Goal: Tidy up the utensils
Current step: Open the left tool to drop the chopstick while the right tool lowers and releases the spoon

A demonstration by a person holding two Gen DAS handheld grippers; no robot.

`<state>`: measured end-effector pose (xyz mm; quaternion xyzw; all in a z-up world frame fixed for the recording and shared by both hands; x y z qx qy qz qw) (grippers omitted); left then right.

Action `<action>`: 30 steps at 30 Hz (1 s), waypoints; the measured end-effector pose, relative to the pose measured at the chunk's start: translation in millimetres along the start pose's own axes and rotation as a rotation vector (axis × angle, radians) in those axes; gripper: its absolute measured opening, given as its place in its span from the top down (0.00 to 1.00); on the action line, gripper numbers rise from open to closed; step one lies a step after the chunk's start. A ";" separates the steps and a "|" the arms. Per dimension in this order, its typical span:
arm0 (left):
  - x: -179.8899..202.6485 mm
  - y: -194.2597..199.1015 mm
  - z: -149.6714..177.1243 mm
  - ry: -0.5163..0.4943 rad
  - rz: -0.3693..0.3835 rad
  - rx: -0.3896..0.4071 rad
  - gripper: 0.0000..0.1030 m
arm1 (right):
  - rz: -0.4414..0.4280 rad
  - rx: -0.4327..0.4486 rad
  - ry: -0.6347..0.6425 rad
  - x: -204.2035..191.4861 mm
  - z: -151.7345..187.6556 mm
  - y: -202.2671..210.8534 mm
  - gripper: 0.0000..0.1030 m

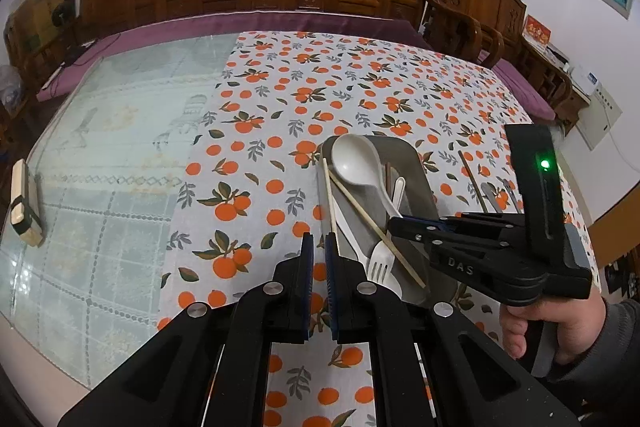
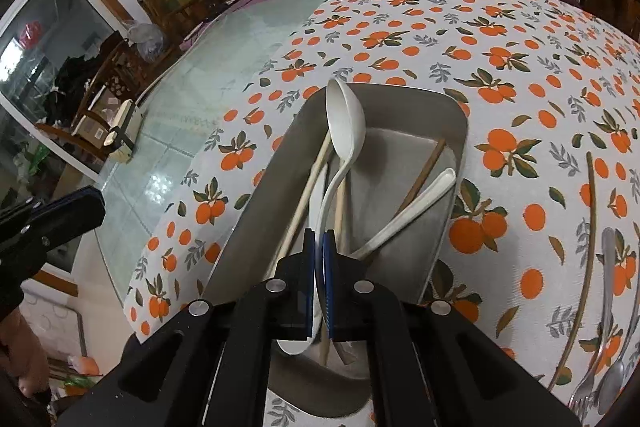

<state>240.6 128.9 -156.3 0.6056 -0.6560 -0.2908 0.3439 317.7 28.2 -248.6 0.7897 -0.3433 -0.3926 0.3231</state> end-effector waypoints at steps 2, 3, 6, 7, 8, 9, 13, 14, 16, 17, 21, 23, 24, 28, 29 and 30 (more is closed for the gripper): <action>0.8 1.5 -0.9 0.000 -0.002 0.004 0.95 | -0.009 0.005 0.022 -3.5 0.4 1.5 0.90; 1.3 2.2 -0.6 0.002 -0.002 0.006 0.95 | -0.008 0.007 0.030 -4.4 0.5 2.7 0.90; 4.5 3.5 -1.1 0.002 -0.003 0.009 0.95 | -0.027 0.018 0.039 -6.6 1.3 11.2 0.90; 6.4 3.7 -1.3 0.000 -0.002 0.011 0.95 | -0.029 0.023 0.045 -7.0 1.2 13.7 0.90; 7.2 3.7 -1.4 -0.001 -0.002 0.011 0.95 | -0.032 0.026 0.049 -7.0 1.1 16.0 0.90; 8.4 3.6 -1.4 -0.002 -0.002 0.011 0.95 | -0.034 0.027 0.052 -7.1 0.9 17.1 0.90; 12.4 2.9 -1.5 -0.003 -0.002 0.011 0.95 | -0.022 0.026 0.074 -7.3 0.4 17.1 0.90; 13.9 3.1 -1.4 -0.003 -0.001 0.010 0.95 | -0.021 0.027 0.077 -7.3 0.5 17.0 0.90; 15.8 3.9 -1.6 -0.005 -0.002 0.011 0.95 | -0.019 0.024 0.074 -6.5 0.6 15.2 0.90; 16.4 4.4 -1.4 -0.006 -0.003 0.012 0.95 | -0.017 0.024 0.073 -6.0 0.6 14.3 0.90; 14.3 7.2 -2.4 -0.003 -0.021 0.026 0.95 | -0.012 0.028 0.082 -8.0 1.6 9.3 0.90; 13.1 9.1 -2.4 -0.001 -0.021 0.026 0.95 | -0.013 0.019 0.087 -9.9 3.2 7.0 0.87; 12.4 10.4 -2.5 0.000 -0.023 0.029 0.95 | -0.009 0.021 0.094 -11.1 3.5 7.7 0.77; 10.9 13.1 -3.0 0.002 -0.026 0.033 0.95 | 0.008 0.056 0.112 -11.7 1.7 18.9 0.61; 10.6 13.2 -3.2 0.003 -0.025 0.034 0.95 | 0.015 0.065 0.120 -10.8 1.0 24.3 0.61; 10.9 13.3 -3.1 0.005 -0.024 0.034 0.95 | 0.016 0.074 0.122 -9.6 0.0 29.3 0.61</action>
Point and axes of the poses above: each gripper's, at about its wrist camera, not at the fingertips, and y roughly against the way its jaws point, x to its right, z to its underside, the point moved 6 cm from there along -y, roughly the way its jaws point, and after that the axes turned 2 degrees about x, right-handed, at the moved point
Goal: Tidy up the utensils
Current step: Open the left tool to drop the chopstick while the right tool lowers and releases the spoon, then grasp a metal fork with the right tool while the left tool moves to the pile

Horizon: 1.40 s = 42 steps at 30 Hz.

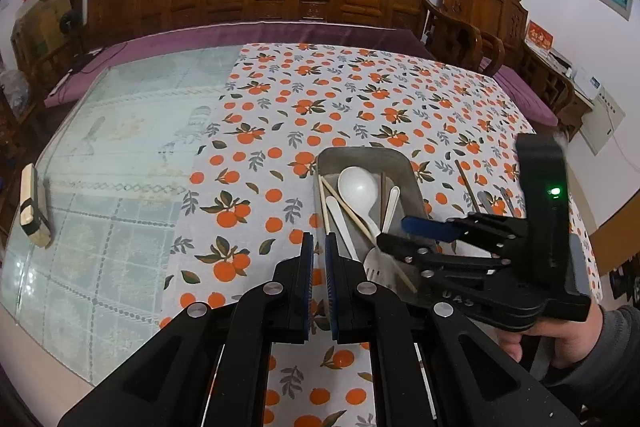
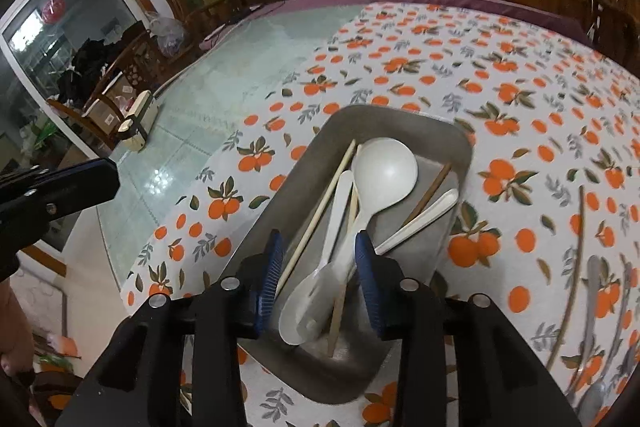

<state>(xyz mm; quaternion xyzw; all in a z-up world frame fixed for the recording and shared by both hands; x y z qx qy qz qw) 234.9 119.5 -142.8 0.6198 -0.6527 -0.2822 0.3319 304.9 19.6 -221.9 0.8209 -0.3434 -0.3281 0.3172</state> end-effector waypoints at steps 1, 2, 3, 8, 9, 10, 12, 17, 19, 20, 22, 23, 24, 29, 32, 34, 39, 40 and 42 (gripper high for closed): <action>0.5 -0.1 0.3 0.001 0.002 -0.001 0.95 | 0.001 0.012 0.001 1.9 -0.9 6.8 0.61; 2.0 -0.6 0.7 0.001 0.004 -0.002 0.93 | 0.005 0.027 0.001 5.3 -1.1 17.3 0.61; 3.9 -0.8 0.7 0.000 0.005 -0.002 0.88 | 0.008 0.036 0.002 8.3 -0.7 24.6 0.61; 23.1 -9.1 3.5 -0.015 0.030 -0.011 0.72 | 0.072 0.071 0.013 39.7 20.5 77.4 0.61; 29.5 -12.1 4.8 -0.019 0.038 -0.014 0.67 | 0.089 0.071 0.014 47.1 26.6 85.2 0.61; 37.0 -15.6 6.2 -0.023 0.051 -0.018 0.66 | 0.108 0.069 0.011 57.0 34.6 93.9 0.61; 50.9 -22.2 8.6 -0.033 0.069 -0.030 0.66 | 0.147 0.059 -0.001 77.9 51.8 107.8 0.61; 96.9 -42.2 15.5 -0.074 0.120 -0.060 0.66 | 0.234 0.039 -0.054 127.8 87.5 130.5 0.61; 116.5 -50.3 17.7 -0.094 0.141 -0.074 0.66 | 0.258 0.033 -0.084 147.3 101.2 137.7 0.61; 122.7 -53.3 18.7 -0.102 0.146 -0.079 0.66 | 0.262 0.029 -0.094 154.0 105.6 139.3 0.61; 140.3 -61.2 20.7 -0.123 0.163 -0.091 0.66 | 0.266 0.021 -0.106 161.3 112.0 138.4 0.62; 146.8 -64.1 21.9 -0.128 0.168 -0.097 0.66 | 0.269 0.015 -0.111 166.2 115.6 137.0 0.62; 152.7 -67.6 22.9 -0.133 0.174 -0.103 0.66 | 0.272 0.010 -0.110 167.6 117.1 135.6 0.62; 170.5 -81.3 29.9 -0.159 0.180 -0.136 0.66 | 0.266 -0.021 -0.106 176.3 120.6 120.6 0.62; 176.1 -86.4 34.8 -0.172 0.176 -0.152 0.66 | 0.259 -0.037 -0.100 176.6 116.4 106.2 0.62; 176.5 -88.2 36.8 -0.175 0.175 -0.158 0.66 | 0.262 -0.053 -0.099 177.5 114.1 95.7 0.65; 176.0 -94.0 41.9 -0.175 0.170 -0.177 0.66 | 0.320 -0.122 -0.083 181.9 110.6 67.5 0.72; 176.3 -94.8 42.5 -0.177 0.170 -0.178 0.66 | 0.326 -0.131 -0.086 183.5 110.3 64.0 0.75; 176.5 -96.8 43.6 -0.179 0.170 -0.182 0.66 | 0.354 -0.148 -0.090 186.4 108.9 58.3 0.75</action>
Point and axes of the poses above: each gripper's, at about its wrist camera, not at the fingertips, and y roughly against the way its jaws point, x to its right, z to its underside, the point moved 6 cm from there along -y, roughly the way its jaws point, and after that the axes turned 2 degrees about x, right-handed, at the moved point
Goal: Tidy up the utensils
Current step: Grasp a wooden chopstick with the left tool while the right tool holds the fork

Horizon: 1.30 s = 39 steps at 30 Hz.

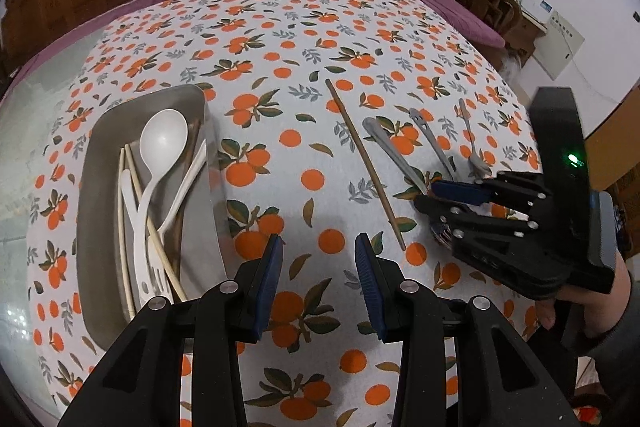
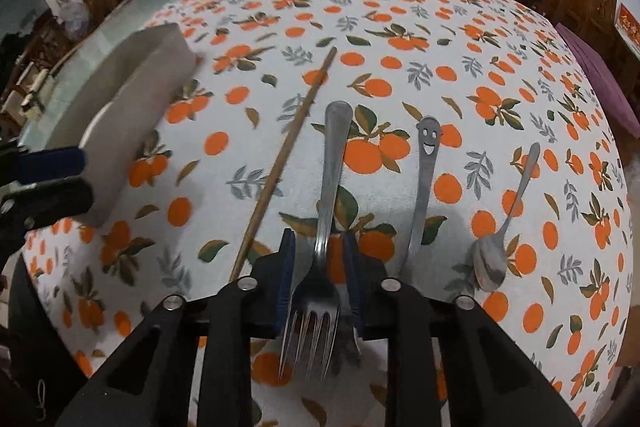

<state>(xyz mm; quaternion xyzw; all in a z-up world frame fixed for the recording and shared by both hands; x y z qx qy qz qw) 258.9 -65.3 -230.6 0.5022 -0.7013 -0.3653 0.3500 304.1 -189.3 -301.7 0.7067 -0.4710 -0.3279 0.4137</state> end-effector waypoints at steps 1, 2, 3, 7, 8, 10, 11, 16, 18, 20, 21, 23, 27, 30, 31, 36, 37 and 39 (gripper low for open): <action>0.1 -0.9 0.3 0.000 0.001 -0.002 0.66 | 0.013 -0.002 0.001 0.1 -1.5 -1.1 0.77; 0.3 -1.6 0.7 0.000 0.001 -0.003 0.66 | 0.020 -0.006 -0.001 0.5 -2.8 -2.1 0.78; 0.5 -2.4 0.7 0.000 0.003 -0.005 0.66 | 0.023 -0.008 -0.004 1.2 -3.4 -2.5 0.79; 2.5 -6.1 1.7 -0.002 0.008 -0.009 0.66 | 0.034 -0.016 -0.016 5.5 -3.0 -2.7 0.92; 3.2 -7.5 2.0 -0.003 0.010 -0.010 0.66 | 0.025 -0.018 -0.028 7.0 -2.3 -2.2 0.92; 4.6 -10.1 2.6 -0.005 0.008 -0.014 0.66 | 0.014 -0.017 -0.052 8.0 -0.7 -1.0 0.92; 5.7 -12.2 2.7 -0.006 0.010 -0.018 0.66 | 0.005 -0.014 -0.062 8.3 0.4 0.2 0.92; 12.3 -21.6 -1.3 -0.021 0.013 -0.023 0.66 | -0.041 0.039 -0.108 10.0 3.2 22.0 0.92; 16.8 -27.3 -5.1 -0.026 0.013 -0.025 0.66 | -0.048 0.059 -0.120 12.8 2.4 32.1 0.92; 22.0 -34.1 -8.0 -0.029 0.014 -0.031 0.66 | -0.057 0.079 -0.128 17.6 1.8 43.0 0.92; 24.9 -38.0 -9.2 -0.030 0.016 -0.035 0.66 | -0.058 0.085 -0.130 20.0 2.1 46.8 0.92; 32.4 -46.9 -11.0 -0.035 0.020 -0.045 0.66 | -0.061 0.095 -0.135 25.5 2.8 54.8 0.92; 47.9 -65.9 -13.2 -0.041 0.026 -0.064 0.66 | -0.055 0.108 -0.138 36.9 5.2 62.5 0.92; 58.0 -78.6 -16.1 -0.052 0.020 -0.072 0.66 | -0.053 0.106 -0.144 44.2 10.1 63.2 0.92; 60.5 -82.6 -17.0 -0.056 0.015 -0.075 0.66 | -0.053 0.106 -0.147 45.9 11.7 63.3 0.92; 61.4 -92.7 -21.9 -0.061 -0.038 -0.076 0.73 | -0.054 0.109 -0.155 50.3 17.1 65.4 0.92; 60.6 -93.3 -22.3 -0.062 -0.046 -0.075 0.75 | -0.054 0.109 -0.155 50.6 17.8 65.7 0.92; 57.6 -93.5 -22.5 -0.066 -0.073 -0.071 0.89 | -0.056 0.108 -0.156 50.5 18.5 65.6 0.92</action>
Point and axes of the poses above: each gripper's, at about its wrist camera, not at the fingertips, and y roughly against the way its jaws point, x to its right, z to its underside, the point moved 6 cm from there along -y, roughly the way its jaws point, and after that the axes turned 2 degrees about x, right-handed, at the moved point
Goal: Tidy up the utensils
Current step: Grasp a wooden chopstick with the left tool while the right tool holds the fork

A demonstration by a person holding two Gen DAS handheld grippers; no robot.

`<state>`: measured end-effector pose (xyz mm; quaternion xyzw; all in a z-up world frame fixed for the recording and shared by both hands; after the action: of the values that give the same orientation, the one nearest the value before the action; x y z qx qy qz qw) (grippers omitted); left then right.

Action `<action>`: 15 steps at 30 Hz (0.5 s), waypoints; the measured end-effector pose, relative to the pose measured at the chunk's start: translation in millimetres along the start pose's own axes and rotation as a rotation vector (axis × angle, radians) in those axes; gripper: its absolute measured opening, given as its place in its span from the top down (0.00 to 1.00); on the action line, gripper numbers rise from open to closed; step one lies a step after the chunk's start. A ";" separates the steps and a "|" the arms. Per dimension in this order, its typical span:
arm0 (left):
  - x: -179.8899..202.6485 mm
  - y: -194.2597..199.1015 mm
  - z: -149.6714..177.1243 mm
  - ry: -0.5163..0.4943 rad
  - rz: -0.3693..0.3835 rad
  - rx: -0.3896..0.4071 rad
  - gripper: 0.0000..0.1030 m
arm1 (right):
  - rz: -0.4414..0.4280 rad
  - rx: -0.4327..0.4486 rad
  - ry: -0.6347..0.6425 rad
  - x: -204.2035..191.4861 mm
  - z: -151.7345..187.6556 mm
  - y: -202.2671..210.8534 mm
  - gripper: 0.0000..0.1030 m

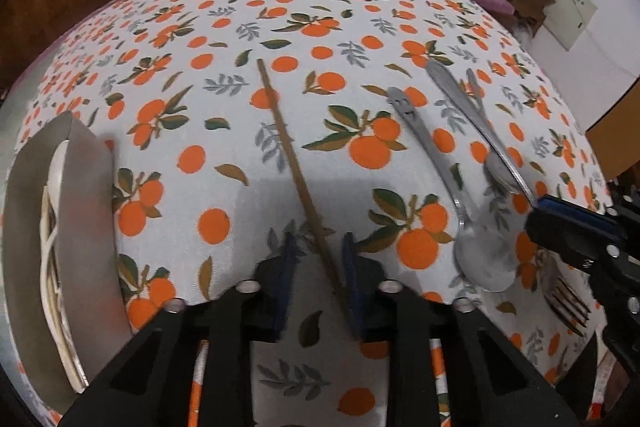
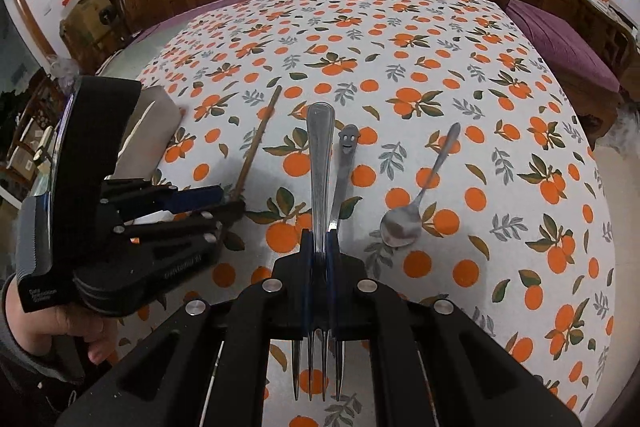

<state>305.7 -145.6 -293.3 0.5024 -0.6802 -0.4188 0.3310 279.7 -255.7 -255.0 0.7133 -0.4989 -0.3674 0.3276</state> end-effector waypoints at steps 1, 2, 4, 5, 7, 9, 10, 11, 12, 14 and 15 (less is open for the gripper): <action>-1.6 -0.1 0.2 -0.001 -0.006 0.001 0.93 | -0.001 -0.001 0.001 -0.6 0.3 -0.1 0.92; -4.3 0.3 1.2 0.006 0.002 0.002 0.94 | -0.002 -0.001 0.003 -1.6 0.4 -0.2 0.92; -11.0 2.5 5.0 0.022 0.010 -0.004 0.96 | -0.004 0.000 0.004 -3.6 0.7 -0.5 0.92; -13.8 4.5 7.4 0.026 0.012 -0.004 0.96 | -0.005 0.000 0.003 -4.5 0.5 -0.8 0.92; -17.9 9.3 10.9 0.033 0.020 0.000 0.96 | -0.009 0.003 0.005 -8.9 0.1 -0.1 0.92; -24.1 18.1 14.7 0.039 0.027 0.009 0.96 | -0.013 0.007 0.012 -14.7 -0.8 1.1 0.92; -26.1 21.5 15.6 0.041 0.029 0.013 0.96 | -0.016 0.009 0.015 -17.3 -1.3 1.6 0.92; -29.4 27.4 16.8 0.044 0.033 0.021 0.96 | -0.019 0.011 0.019 -21.0 -2.2 2.3 0.92; -32.5 33.3 17.9 0.047 0.036 0.029 0.96 | -0.022 0.013 0.023 -23.7 -3.1 2.9 0.92; -38.2 44.4 19.9 0.053 0.040 0.045 0.96 | -0.029 0.019 0.029 -31.1 -5.6 4.4 0.92; -42.0 51.2 20.9 0.059 0.043 0.055 0.96 | -0.033 0.023 0.035 -36.5 -7.3 5.2 0.92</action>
<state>278.3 -92.9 -257.4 0.5087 -0.6920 -0.3780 0.3457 275.0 -221.7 -239.7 0.7314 -0.4855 -0.3543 0.3221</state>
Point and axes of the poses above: each gripper's, at about its wrist camera, not at the fingertips, and y roughly against the way its jaws point, x to its right, z to its underside, the point moved 6 cm from there along -y, roughly the way its jaws point, and after that the axes turned 2 degrees about x, right-handed, at the moved point
